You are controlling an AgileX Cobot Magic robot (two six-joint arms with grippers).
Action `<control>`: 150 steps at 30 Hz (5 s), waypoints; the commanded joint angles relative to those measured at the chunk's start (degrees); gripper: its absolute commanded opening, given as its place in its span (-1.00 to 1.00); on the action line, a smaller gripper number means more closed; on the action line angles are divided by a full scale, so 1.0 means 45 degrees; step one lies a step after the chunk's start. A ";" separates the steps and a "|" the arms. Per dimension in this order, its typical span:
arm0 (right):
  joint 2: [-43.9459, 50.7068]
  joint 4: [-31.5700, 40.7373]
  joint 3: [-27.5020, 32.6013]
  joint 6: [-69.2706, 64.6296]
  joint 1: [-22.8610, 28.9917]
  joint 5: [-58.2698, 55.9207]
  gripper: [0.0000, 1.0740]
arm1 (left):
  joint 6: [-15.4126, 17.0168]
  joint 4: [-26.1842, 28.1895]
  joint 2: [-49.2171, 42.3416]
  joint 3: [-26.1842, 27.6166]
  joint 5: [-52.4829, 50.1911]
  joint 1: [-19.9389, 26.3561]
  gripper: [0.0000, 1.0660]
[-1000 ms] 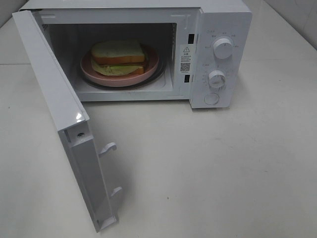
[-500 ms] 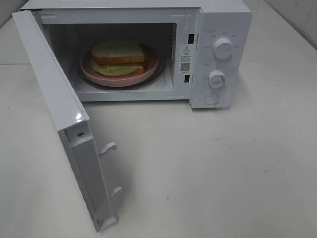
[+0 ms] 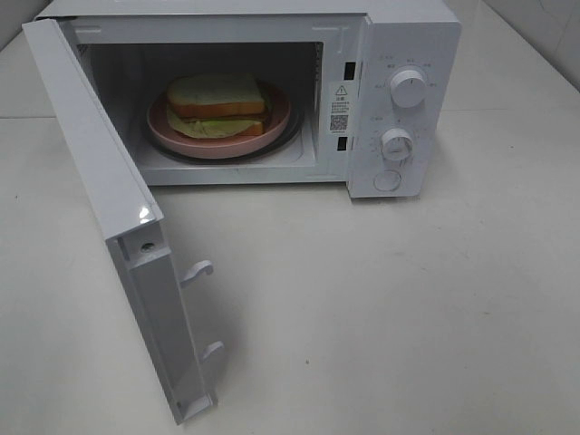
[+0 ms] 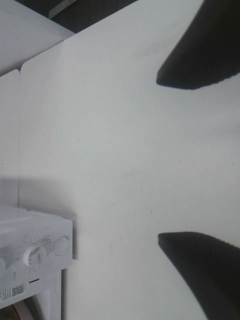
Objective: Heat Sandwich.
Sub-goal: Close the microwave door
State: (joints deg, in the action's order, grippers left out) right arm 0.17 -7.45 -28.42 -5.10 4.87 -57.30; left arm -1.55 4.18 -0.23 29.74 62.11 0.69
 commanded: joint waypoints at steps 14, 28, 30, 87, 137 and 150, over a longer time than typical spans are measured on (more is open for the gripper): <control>0.0369 0.0038 0.0000 -0.0051 -0.0051 0.0038 0.41 | -0.0013 0.0038 -0.0204 -0.0013 -0.0153 0.0025 0.88; 0.0369 0.0038 0.0000 -0.0051 -0.0051 0.0038 0.41 | 0.0000 0.0038 0.0064 0.0025 -0.0242 0.0025 0.87; 0.0369 0.0038 0.0000 -0.0051 -0.0051 0.0038 0.41 | 0.0000 0.0038 0.0433 0.0267 -0.0547 0.0025 0.85; 0.0369 0.0038 0.0000 -0.0051 -0.0051 0.0038 0.41 | 0.0344 -0.2432 1.4986 -0.3221 -2.1390 0.0025 -1.00; 0.0369 0.0038 0.0000 -0.0051 -0.0051 0.0038 0.41 | 0.2114 -0.1757 2.1187 0.0917 -2.3300 -0.6443 -1.00; 0.0369 0.0025 0.0000 -0.0076 -0.0051 0.0038 0.41 | 0.2114 -0.1502 2.2422 0.3196 -2.2536 -0.7945 -1.00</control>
State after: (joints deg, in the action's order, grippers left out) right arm 0.17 -7.45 -28.42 -5.10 4.87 -57.30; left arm 7.91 -3.32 100.32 42.74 -39.48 -34.21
